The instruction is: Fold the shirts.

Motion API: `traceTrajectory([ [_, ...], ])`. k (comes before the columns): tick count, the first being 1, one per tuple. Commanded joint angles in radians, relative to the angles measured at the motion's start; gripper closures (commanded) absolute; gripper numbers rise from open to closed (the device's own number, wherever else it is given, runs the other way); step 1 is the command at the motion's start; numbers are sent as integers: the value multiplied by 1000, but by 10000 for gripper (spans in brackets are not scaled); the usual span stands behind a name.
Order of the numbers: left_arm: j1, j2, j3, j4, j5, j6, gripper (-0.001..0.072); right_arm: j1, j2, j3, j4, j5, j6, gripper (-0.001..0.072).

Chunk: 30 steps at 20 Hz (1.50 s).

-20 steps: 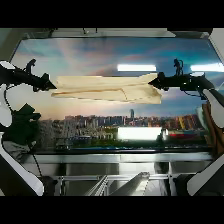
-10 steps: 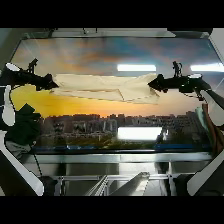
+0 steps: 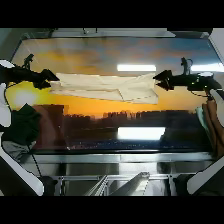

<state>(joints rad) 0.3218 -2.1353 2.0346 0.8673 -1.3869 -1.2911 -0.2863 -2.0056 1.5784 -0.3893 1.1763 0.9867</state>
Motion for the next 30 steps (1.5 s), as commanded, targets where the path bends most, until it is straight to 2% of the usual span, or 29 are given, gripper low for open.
traceTrajectory([
  [1, 43, 74, 1, -6, -54, -5, 4, -61, 4, 0, -101, 50, 108, 65],
  [4, 43, 135, 1, -7, -42, -20, 23, -21, -22, 0, -105, 71, 130, 66],
  [5, 31, 149, 1, -6, -35, -19, 132, 6, -34, 0, -106, 70, 134, 66],
  [6, 18, 158, 1, -7, -30, -19, 286, 35, -48, 0, -105, 65, 153, 66],
  [7, 4, 162, 1, -7, -27, -19, 403, 64, -62, 0, -105, 53, 171, 66],
  [8, -13, 163, 1, -7, -27, -19, 445, 88, -77, 1, -105, 43, 193, 66],
  [9, -35, 163, 0, -7, -28, -19, 445, 112, -92, 1, -104, 36, 221, 66],
  [16, -177, 163, 0, -7, -32, -19, 447, 171, -124, 11, -73, 34, 215, 83],
  [17, -197, 163, 0, -7, -39, -19, 448, 168, -124, 12, -69, 34, 214, 249],
  [18, -221, 163, 0, -4, -55, -17, 529, 166, -124, 12, -56, 33, 214, 542],
  [19, -245, 162, 0, 3, -63, 0, 705, 165, -124, 13, -51, 32, 214, 692],
  [21, -304, 146, 0, 6, -45, 37, 700, 164, -119, 13, -52, 32, 214, 693],
  [24, -401, 66, 0, 5, -18, 40, 700, 164, -83, 13, -51, 41, 214, 693],
  [27, -500, -15, 0, 5, 66, 40, 701, 164, 21, 13, -52, 50, 212, 693],
  [30, -577, -86, 0, 5, 124, 32, 701, 183, 158, 13, -51, 60, 164, 693],
])
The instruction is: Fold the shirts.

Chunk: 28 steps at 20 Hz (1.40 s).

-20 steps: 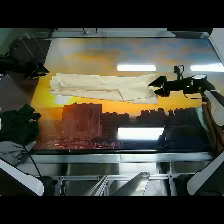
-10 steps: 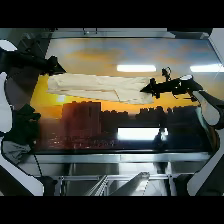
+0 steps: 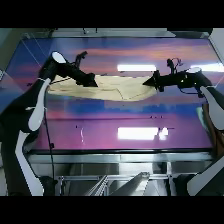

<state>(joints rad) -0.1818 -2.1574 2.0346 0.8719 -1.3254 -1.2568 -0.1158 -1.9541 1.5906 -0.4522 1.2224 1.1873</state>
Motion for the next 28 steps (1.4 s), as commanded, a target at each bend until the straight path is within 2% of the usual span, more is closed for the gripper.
traceTrajectory([
  [1, -95, -84, 1, 0, 72, -13, 700, 22, 148, 1, 11, 13, -39, 693],
  [5, -160, -125, 1, -14, 113, -47, 699, 58, 249, 1, 11, 16, -39, 693],
  [8, -157, -91, 34, -97, 2, -46, 692, 71, 251, 1, 6, 19, -35, 693],
  [10, -118, -19, 71, -113, -121, -45, 692, 68, 252, 11, -25, 68, -25, 694],
  [11, -87, 35, 68, -115, -163, -45, 692, 61, 252, 32, -94, 102, 16, 694],
  [13, -1, 181, 11, -114, -185, -45, 692, 63, 252, 97, -257, 153, 106, 694],
  [15, 84, 301, -43, -115, -183, -46, 692, 93, 251, 141, -226, 128, 111, 694],
  [20, 257, 467, -56, -115, -171, -101, 691, 359, 155, 248, -99, -207, 77, 694],
  [24, 352, 528, -56, -116, -175, -125, 690, 664, -78, 422, -51, -566, 55, 694],
  [25, 362, 534, -56, -116, -173, -124, 690, 735, -166, 504, -13, -658, 50, 694],
  [26, 368, 534, -56, -116, -175, -124, 690, 794, -245, 570, 60, -743, 0, 692],
  [27, 372, 533, -56, -114, -187, -124, 690, 852, -305, 597, 216, -871, -89, 594],
  [28, 371, 528, -56, -116, -205, -123, 690, 893, -335, 594, 388, -974, -188, 222],
])
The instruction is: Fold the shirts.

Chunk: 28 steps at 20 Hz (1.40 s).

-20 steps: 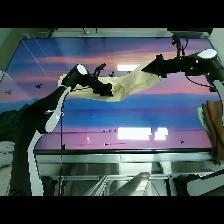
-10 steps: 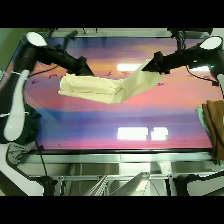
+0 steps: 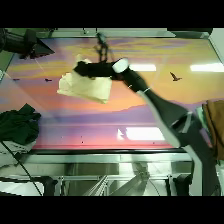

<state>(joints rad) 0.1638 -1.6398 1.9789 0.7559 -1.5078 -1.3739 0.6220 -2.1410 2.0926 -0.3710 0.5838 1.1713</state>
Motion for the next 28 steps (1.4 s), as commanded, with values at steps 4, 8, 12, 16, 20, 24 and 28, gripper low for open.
traceTrajectory([
  [4, 12, 7, 0, 1, -60, 13, 689, 191, -139, 19, 589, -287, -486, 57],
  [8, 1, 6, 0, 1, -63, 31, 689, 75, -67, -41, 586, -57, -487, 690],
  [12, 8, 6, 0, 2, -93, 31, 689, -107, 18, -42, 262, 136, -143, 696],
  [16, 50, 7, 0, 2, -127, 50, 689, -255, 79, -43, -441, 452, 380, 697],
  [20, 74, 7, 0, 2, -139, 50, 689, -298, 52, -150, -547, 517, 470, 59],
  [24, 73, 7, 0, 1, -142, 62, 689, -283, -55, -154, -405, 442, 511, 7],
  [28, 73, 7, 0, 1, -163, 76, 689, -243, -120, -154, -68, 282, 383, 7],
])
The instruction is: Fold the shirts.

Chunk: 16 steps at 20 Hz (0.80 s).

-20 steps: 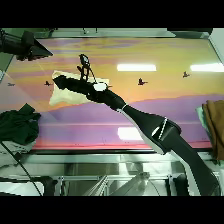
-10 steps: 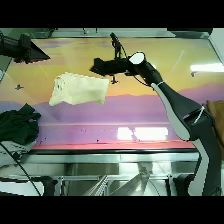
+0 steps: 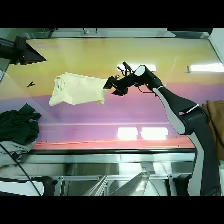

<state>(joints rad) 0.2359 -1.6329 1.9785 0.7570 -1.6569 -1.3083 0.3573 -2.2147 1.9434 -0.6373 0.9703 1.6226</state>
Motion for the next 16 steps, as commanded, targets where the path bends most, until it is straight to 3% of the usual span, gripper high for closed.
traceTrajectory([
  [1, 1, 0, 0, 0, -17, 16, 689, 40, -57, -5, 269, -142, -105, 7],
  [6, 1, 0, 0, 0, -19, 29, 689, 141, -97, -5, 534, -290, -249, 16],
  [7, 1, 0, 0, 1, -19, 29, 689, 154, -97, -5, 580, -313, -281, 117],
  [8, 1, 0, 0, 1, -19, 29, 689, 160, -97, -3, 640, -315, -331, 458],
  [10, 2, 0, 0, 0, -23, 28, 689, 159, -91, -3, 728, -301, -395, 694],
  [14, 1, 0, 0, 0, -44, 28, 689, 79, 17, -3, 660, -205, -409, 696],
  [16, 1, 0, 0, 0, -57, 28, 689, -35, 135, -3, 466, -142, -290, 696],
])
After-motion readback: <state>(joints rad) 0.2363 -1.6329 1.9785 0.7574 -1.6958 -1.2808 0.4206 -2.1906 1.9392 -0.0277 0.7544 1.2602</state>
